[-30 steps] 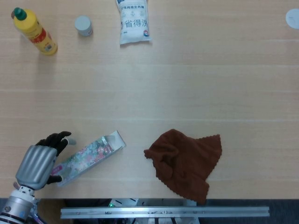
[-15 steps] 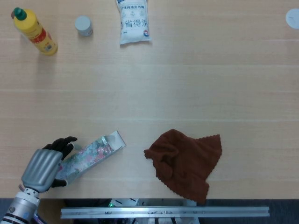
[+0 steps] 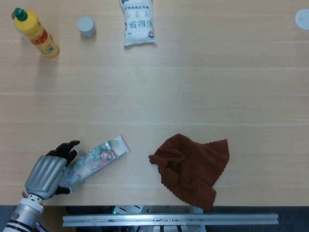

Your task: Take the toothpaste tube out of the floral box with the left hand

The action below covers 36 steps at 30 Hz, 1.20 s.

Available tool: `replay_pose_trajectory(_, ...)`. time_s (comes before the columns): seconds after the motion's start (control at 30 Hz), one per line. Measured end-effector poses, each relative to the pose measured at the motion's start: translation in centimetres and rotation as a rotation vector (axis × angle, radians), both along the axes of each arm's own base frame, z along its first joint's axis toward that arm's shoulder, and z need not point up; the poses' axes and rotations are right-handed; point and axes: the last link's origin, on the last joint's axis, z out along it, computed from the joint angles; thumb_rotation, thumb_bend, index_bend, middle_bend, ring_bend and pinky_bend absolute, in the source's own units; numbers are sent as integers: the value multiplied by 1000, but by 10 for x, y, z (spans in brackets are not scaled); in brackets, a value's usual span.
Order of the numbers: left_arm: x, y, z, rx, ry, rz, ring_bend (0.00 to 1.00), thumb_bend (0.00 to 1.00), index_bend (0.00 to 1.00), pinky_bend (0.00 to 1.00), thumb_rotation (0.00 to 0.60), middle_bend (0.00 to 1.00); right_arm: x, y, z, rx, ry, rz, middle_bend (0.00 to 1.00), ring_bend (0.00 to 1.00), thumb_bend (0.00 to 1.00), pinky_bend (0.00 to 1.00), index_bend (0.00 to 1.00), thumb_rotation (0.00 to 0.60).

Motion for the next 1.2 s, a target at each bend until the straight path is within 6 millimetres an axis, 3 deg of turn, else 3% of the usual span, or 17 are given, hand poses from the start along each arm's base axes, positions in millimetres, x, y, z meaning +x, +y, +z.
replay_pose_trajectory(0.4, -1, -1, -2, -23, 18, 12, 102, 173, 173, 268, 519, 66, -2, 1, -1, 4, -3, -8, 323, 207, 49, 333, 290, 600)
replay_pose_trajectory(1.2, -12, 3, -17, -48, 56, 49, 98, 173, 168, 269, 534, 55, -4, 1, -2, 9, -7, -16, 323, 207, 49, 333, 311, 600)
